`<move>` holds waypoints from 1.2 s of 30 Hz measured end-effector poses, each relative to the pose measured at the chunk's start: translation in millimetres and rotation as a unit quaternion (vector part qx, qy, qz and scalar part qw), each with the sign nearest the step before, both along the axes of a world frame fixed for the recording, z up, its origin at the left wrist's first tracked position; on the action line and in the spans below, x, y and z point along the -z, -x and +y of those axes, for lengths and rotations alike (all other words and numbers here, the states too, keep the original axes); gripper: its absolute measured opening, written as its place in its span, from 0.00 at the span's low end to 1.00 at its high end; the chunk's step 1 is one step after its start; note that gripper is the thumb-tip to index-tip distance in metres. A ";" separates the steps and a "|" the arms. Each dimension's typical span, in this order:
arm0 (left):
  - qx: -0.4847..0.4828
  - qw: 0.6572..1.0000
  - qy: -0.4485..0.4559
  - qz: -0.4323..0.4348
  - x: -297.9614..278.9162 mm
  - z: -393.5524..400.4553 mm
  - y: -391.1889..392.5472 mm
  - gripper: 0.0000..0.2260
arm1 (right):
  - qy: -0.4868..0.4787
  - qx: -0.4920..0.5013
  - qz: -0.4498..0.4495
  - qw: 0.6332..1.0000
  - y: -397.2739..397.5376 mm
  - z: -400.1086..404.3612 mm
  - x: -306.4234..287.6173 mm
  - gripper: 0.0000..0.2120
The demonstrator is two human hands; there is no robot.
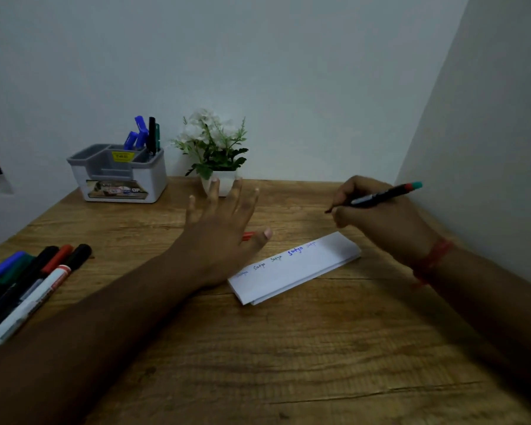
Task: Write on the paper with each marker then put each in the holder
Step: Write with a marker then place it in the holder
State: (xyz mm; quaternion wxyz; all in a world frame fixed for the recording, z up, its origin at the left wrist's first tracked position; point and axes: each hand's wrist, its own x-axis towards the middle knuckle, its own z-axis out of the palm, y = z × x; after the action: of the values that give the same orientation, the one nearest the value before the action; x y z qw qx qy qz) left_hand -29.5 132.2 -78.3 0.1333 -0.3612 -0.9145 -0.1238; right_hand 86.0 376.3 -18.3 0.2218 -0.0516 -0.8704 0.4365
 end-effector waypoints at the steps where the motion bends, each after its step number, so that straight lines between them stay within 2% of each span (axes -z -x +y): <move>1: -0.003 1.000 0.003 -0.003 0.6 1.5 -0.2 0.36 | -0.014 0.000 -0.017 1.000 -2.3 -0.1 4.9 0.05; 3: -0.005 1.000 0.009 -0.005 1.8 4.8 0.3 0.37 | -0.027 0.003 -0.022 0.999 -4.5 0.4 15.7 0.04; 10: -0.018 0.996 0.069 0.046 13.6 8.3 0.0 0.35 | 0.018 -0.022 -0.065 0.997 -5.0 3.4 35.3 0.05; 20: -0.035 0.995 0.078 0.049 16.9 9.0 2.7 0.35 | 0.041 -0.021 -0.063 0.997 -0.6 10.6 39.0 0.02; 36: -0.044 0.994 0.088 0.046 18.4 9.2 2.9 0.36 | -0.006 -0.017 -0.076 0.997 0.8 10.4 40.2 0.04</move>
State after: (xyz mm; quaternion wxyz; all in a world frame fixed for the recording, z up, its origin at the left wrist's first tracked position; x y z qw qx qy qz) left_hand -32.4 141.4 -96.7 0.1487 -0.3367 -0.9296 -0.0201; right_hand 85.2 386.8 -58.5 0.1485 -0.0687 -0.8880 0.4298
